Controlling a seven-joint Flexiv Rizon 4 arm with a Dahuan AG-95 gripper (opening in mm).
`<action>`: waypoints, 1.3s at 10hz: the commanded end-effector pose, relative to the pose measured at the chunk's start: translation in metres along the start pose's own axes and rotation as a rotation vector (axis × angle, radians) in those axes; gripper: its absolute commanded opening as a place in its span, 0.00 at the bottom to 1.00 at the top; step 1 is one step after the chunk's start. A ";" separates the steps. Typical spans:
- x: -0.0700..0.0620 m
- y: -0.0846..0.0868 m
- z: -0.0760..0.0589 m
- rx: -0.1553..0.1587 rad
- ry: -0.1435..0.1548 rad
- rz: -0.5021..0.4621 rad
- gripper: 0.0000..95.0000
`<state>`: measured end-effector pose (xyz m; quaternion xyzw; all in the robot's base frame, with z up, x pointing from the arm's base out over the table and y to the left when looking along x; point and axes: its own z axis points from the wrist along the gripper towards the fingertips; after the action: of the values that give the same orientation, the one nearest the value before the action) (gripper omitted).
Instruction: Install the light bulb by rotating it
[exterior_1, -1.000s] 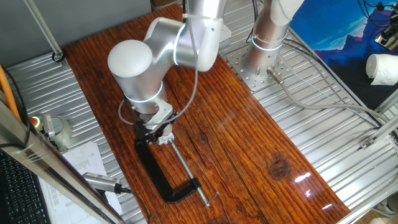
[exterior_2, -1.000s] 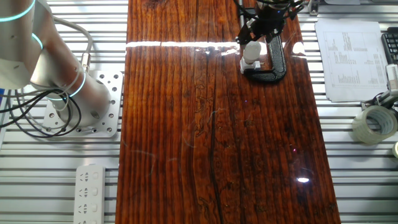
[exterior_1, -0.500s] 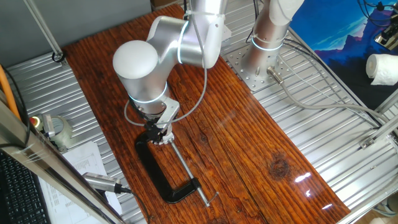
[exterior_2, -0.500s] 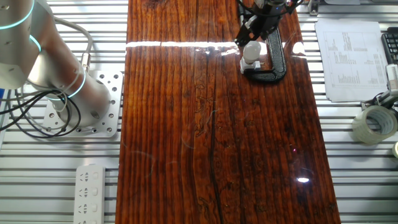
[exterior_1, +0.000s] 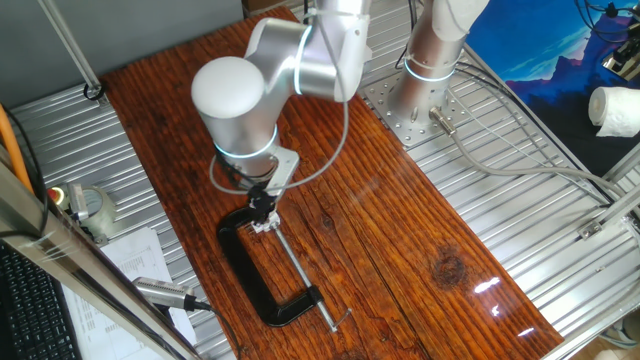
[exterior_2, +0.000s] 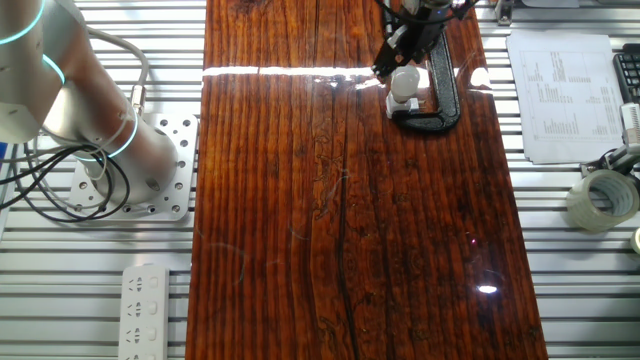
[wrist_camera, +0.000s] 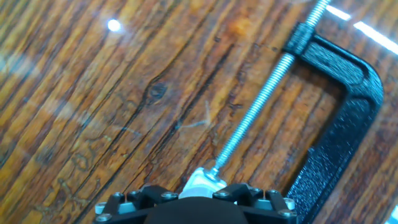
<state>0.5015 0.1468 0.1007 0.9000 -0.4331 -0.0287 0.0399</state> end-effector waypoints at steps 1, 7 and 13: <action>0.001 0.003 0.002 0.024 0.019 -0.018 0.60; 0.002 0.008 0.002 0.063 0.076 -0.050 0.60; 0.011 -0.004 0.013 0.076 0.090 -0.047 0.80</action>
<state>0.5131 0.1421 0.0839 0.9110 -0.4107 0.0269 0.0255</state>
